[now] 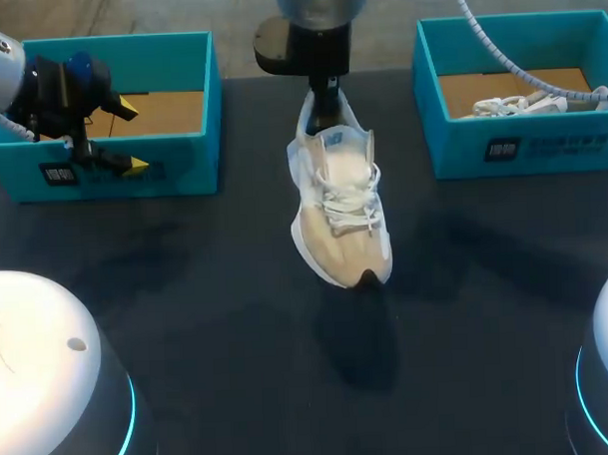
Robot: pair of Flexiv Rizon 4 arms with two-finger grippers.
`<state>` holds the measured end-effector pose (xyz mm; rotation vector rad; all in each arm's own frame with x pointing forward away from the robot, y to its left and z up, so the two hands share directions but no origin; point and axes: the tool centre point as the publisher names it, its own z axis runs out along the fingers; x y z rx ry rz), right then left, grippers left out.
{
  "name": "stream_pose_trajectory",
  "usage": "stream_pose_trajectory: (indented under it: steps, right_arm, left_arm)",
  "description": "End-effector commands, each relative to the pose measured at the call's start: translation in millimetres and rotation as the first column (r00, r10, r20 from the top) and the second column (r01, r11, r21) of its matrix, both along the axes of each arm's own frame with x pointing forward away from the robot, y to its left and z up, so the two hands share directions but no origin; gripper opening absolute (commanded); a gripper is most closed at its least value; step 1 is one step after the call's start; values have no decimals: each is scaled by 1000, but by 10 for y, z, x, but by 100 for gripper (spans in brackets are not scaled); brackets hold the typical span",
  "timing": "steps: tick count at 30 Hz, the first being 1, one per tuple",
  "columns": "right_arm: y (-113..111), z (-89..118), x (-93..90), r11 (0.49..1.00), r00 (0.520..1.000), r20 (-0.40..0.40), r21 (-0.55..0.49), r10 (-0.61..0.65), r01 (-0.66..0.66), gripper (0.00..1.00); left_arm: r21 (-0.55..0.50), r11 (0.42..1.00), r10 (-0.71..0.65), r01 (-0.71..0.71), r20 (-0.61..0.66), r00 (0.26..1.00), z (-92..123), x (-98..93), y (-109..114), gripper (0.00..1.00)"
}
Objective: Take the shoe out of the shoebox, open the shoe tongue, remove and reinsert the insole, then place the shoe into the shoebox
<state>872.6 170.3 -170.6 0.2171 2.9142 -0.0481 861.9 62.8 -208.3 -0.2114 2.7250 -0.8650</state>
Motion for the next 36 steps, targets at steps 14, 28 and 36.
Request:
stream_pose_trajectory:
  steps: [14,28,36]
  right_arm:
    - [-1174,115,790,1000,1000,1,-25,13,-13,0]
    - [-2162,207,1547,995,999,-30,-88,-42,40,0]
    - [-2567,175,1861,993,997,-32,-98,-71,67,0]
  left_arm:
    - [2,1000,-1,1,-1,1000,1,0,2,100]
    - [2,1000,-1,1,-1,1000,1,0,2,100]
    - [2,1000,-1,1,-1,1000,1,0,2,100]
